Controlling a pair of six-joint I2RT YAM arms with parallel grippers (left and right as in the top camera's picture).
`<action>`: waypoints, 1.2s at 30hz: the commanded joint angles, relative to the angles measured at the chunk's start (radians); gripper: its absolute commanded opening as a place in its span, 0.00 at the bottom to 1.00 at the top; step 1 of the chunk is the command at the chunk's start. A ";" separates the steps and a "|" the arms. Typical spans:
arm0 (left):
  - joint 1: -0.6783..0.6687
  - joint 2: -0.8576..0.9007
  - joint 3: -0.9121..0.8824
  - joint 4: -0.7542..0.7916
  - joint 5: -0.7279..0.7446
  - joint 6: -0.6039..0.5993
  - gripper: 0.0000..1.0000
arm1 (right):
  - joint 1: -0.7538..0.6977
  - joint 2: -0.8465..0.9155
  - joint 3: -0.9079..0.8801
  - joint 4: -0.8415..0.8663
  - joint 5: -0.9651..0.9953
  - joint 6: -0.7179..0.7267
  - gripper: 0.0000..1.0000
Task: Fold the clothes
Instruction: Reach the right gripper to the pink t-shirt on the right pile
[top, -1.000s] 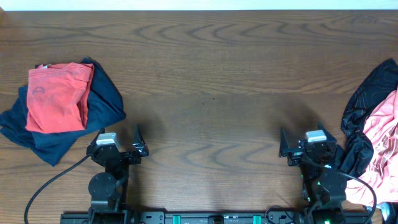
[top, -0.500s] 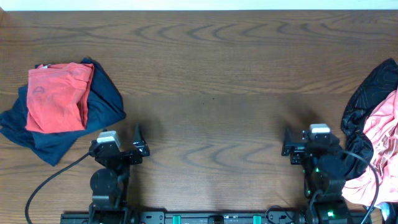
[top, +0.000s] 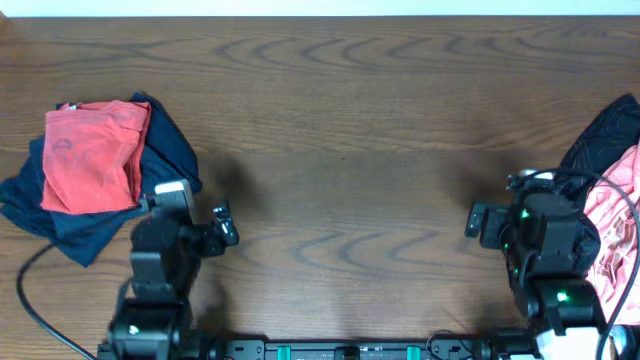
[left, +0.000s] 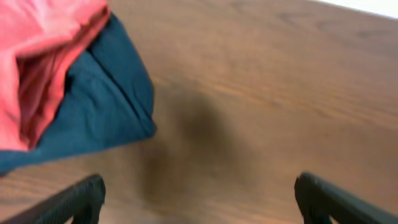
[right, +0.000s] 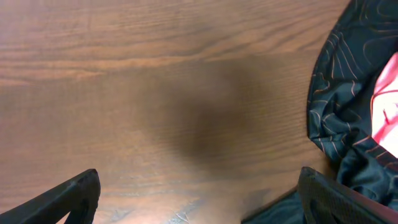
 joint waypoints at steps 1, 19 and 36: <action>0.006 0.069 0.133 -0.087 0.055 -0.005 0.98 | -0.012 0.007 0.053 -0.005 -0.047 0.040 0.99; 0.006 0.113 0.219 -0.183 0.054 -0.005 0.98 | -0.408 0.190 0.029 -0.402 0.241 0.534 0.77; 0.006 0.113 0.219 -0.183 0.054 -0.005 0.98 | -0.455 0.265 -0.047 -0.387 0.235 0.564 0.24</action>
